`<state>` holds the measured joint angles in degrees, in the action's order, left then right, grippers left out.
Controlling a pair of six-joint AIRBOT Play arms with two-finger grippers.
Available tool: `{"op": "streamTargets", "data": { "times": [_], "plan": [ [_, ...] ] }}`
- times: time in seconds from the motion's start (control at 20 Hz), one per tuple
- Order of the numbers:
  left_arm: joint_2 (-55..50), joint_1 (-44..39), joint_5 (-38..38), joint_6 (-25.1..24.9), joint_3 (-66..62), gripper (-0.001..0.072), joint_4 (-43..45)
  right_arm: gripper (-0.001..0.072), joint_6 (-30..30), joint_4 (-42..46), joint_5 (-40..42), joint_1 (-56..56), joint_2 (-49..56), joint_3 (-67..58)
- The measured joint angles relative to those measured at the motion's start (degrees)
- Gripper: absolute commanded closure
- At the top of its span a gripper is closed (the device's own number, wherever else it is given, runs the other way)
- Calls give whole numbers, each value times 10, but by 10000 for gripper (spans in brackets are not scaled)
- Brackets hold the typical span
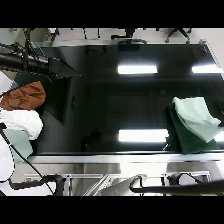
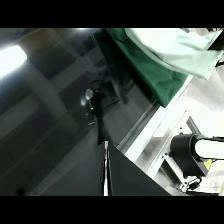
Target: Fold the shirts.
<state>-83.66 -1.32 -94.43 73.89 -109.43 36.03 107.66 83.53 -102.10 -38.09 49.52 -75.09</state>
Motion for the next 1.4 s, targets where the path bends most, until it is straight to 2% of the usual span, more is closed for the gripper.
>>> {"op": "streamTargets", "data": {
  "times": [0.25,0.3,0.35,0.4,0.45,0.5,0.6,0.75,1.1,1.25,1.4],
  "plan": [
    [0,0,0,0,0,692,0,43,-31,8,31,0,11,-22],
    [0,0,2,0,0,692,0,183,-35,1,39,0,16,-38],
    [0,0,6,0,0,692,0,395,-38,-15,51,0,21,-53],
    [0,0,11,0,0,693,0,537,-41,-39,64,0,24,-64],
    [0,0,18,-3,0,694,0,657,-48,-71,82,1,26,-72],
    [0,0,23,-3,0,695,0,691,-60,-109,104,5,28,-78],
    [3,0,30,-4,1,696,1,692,-89,-176,145,29,30,-85],
    [37,0,42,-5,47,696,2,692,-126,-210,202,112,28,-75],
    [229,0,112,-29,381,695,5,692,-179,-188,336,382,-19,90],
    [300,0,139,-35,506,694,5,692,-187,-179,374,441,-38,155],
    [348,0,158,-38,577,690,5,692,-191,-176,390,462,-44,180]
  ]
}}
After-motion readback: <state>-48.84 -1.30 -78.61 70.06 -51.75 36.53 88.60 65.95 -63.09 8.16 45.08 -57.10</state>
